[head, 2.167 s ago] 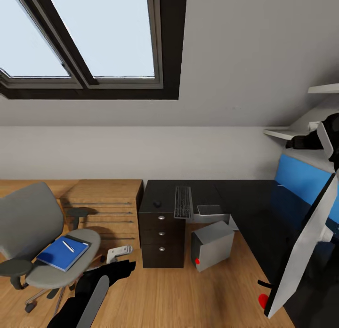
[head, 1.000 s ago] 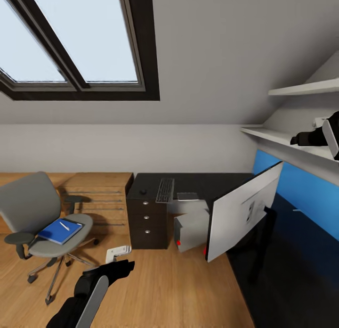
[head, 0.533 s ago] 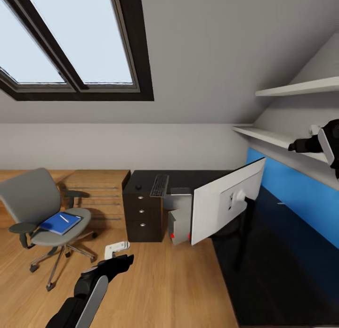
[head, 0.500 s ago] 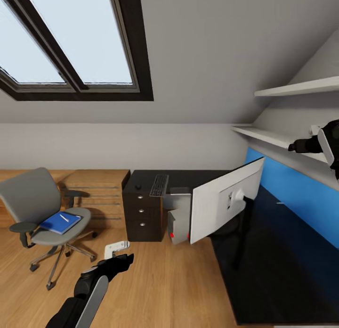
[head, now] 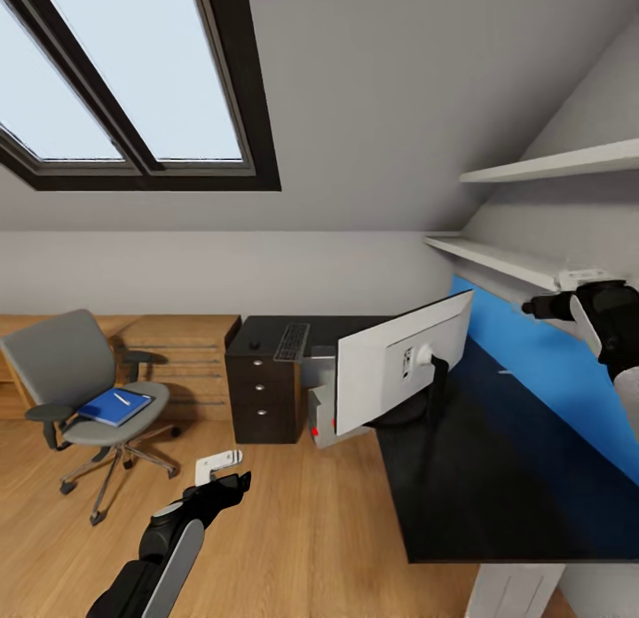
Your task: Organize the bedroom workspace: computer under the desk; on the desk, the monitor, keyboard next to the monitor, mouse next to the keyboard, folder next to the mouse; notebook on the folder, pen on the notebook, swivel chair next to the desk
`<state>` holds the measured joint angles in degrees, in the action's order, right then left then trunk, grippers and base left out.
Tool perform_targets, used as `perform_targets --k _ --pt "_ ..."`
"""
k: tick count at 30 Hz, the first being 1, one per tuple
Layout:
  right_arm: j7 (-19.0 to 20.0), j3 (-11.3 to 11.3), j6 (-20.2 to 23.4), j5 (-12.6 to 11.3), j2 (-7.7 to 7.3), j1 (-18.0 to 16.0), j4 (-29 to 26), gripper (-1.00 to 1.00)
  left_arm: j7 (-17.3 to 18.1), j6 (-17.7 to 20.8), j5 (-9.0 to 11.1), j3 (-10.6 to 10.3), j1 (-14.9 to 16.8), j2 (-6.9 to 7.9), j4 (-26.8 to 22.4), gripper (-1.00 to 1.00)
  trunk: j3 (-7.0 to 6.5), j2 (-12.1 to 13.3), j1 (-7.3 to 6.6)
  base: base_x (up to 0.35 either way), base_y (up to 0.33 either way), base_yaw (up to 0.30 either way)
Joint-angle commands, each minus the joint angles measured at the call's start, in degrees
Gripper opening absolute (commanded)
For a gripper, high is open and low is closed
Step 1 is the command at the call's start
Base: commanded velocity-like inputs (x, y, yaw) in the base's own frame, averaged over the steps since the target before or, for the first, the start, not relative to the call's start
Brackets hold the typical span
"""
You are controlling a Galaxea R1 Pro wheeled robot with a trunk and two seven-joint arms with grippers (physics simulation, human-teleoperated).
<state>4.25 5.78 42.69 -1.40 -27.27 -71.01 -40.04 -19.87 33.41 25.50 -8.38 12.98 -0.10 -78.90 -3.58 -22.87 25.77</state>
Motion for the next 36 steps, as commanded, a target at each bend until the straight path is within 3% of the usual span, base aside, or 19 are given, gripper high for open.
perform_targets --k 1,5,8,12,13,14,15,16,17,19,20,22,26,27,29,32,33,36 --pt "0.1 0.2 -0.6 -0.9 0.08 0.5 0.5 1.0 -0.5 0.1 0.6 -0.1 0.0 0.0 0.0 1.0 0.03 0.0 0.02 -0.068 -0.049 0.0" --pt "0.1 0.2 -5.4 -7.0 0.64 2.9 4.9 1.0 -0.6 0.2 0.6 -0.1 0.0 -0.02 0.0 1.0 0.03 0.0 0.02 -0.035 -0.025 0.0" --pt "0.0 0.3 -15.1 -12.9 1.39 4.8 11.3 1.0 -0.5 0.3 0.3 -0.1 0.0 0.0 0.9 1.0 0.03 0.0 0.02 -0.01 -0.007 0.0" --pt "0.1 0.3 -26.5 -15.3 2.55 5.6 20.4 1.0 -0.5 0.1 -0.3 -0.2 0.0 -0.06 2.3 1.0 0.03 0.0 0.02 -0.002 -0.002 0.0" --pt "0.2 0.3 -41.2 -15.8 5.54 5.9 34.5 1.0 -0.5 0.1 -0.4 -0.3 0.0 -0.07 2.5 1.0 0.03 0.0 0.02 0.0 0.0 0.0" --pt "0.1 0.3 -46.9 -15.8 6.42 6.4 37.0 1.0 -0.4 0.1 -0.4 -0.3 0.0 -0.07 2.6 1.0 0.03 0.0 0.02 0.0 0.0 0.0" --pt "0.1 0.3 -51.8 -15.8 7.16 7.8 38.5 1.0 -0.4 0.1 -0.4 -0.3 0.0 -0.08 2.6 1.0 0.03 0.0 0.02 0.0 0.0 0.0" --pt "0.1 0.3 -53.8 -15.9 7.46 8.9 39.0 1.0 -0.4 0.1 -0.4 -0.3 0.0 -0.08 2.6 1.0 0.03 0.0 0.02 0.0 0.0 0.0" --pt "0.1 0.3 -59.0 -16.2 8.26 14.1 40.3 1.0 -0.5 0.1 -0.5 -0.3 0.0 -0.08 2.6 1.0 0.03 0.0 0.02 0.0 0.0 0.0" --pt "0.1 0.3 -62.0 -16.7 9.23 17.9 40.8 1.0 -0.5 0.1 -0.5 -0.3 0.0 -0.08 2.6 1.0 0.03 0.0 0.02 0.0 0.0 0.0" --pt "0.1 0.2 -66.4 -17.4 10.8 20.6 41.1 1.0 -0.7 0.1 -0.5 -0.3 0.0 -0.08 2.7 1.0 0.03 0.0 0.02 0.0 0.0 0.0" --pt "0.1 0.2 -67.6 -17.5 11.14 22.0 41.2 1.0 -0.7 0.1 -0.4 -0.3 0.0 -0.08 3.4 1.0 0.03 0.0 0.02 0.0 0.0 0.0" --pt "0.1 0.2 -68.4 -17.6 11.71 24.0 41.3 1.0 -0.7 -0.1 -0.4 -0.3 0.0 0.23 10.4 1.0 0.03 0.0 0.02 0.0 0.0 0.0" --pt "0.1 0.2 -69.8 -17.6 12.01 26.8 41.3 1.0 -0.7 -1.4 -0.5 -0.3 0.0 0.46 17.1 1.0 0.03 0.0 0.02 0.0 0.0 0.0" --pt "0.1 0.2 -71.3 -17.6 12.1 27.9 41.3 1.0 -0.6 -4.8 -0.5 -0.3 -0.1 0.5 21.1 1.0 0.03 0.0 0.02 0.0 0.0 0.0" --pt "0.1 0.3 -73.7 -17.6 12.82 29.4 41.3 1.0 -0.3 -14.6 -1.0 -0.6 -0.1 0.47 28.4 1.0 0.03 0.0 0.02 0.0 0.0 0.0" --pt "0.1 0.3 -75.2 -17.5 14.11 30.7 41.2 1.0 -0.2 -25.9 -3.7 -2.5 -0.1 0.44 36.4 1.0 0.03 0.0 0.02 0.0 0.0 0.0" --pt "0.1 0.2 -75.5 -17.5 14.69 31.0 41.2 1.0 -0.2 -28.7 -4.6 -3.2 -0.1 0.34 40.1 1.0 0.03 0.0 0.02 0.0 0.0 0.0"
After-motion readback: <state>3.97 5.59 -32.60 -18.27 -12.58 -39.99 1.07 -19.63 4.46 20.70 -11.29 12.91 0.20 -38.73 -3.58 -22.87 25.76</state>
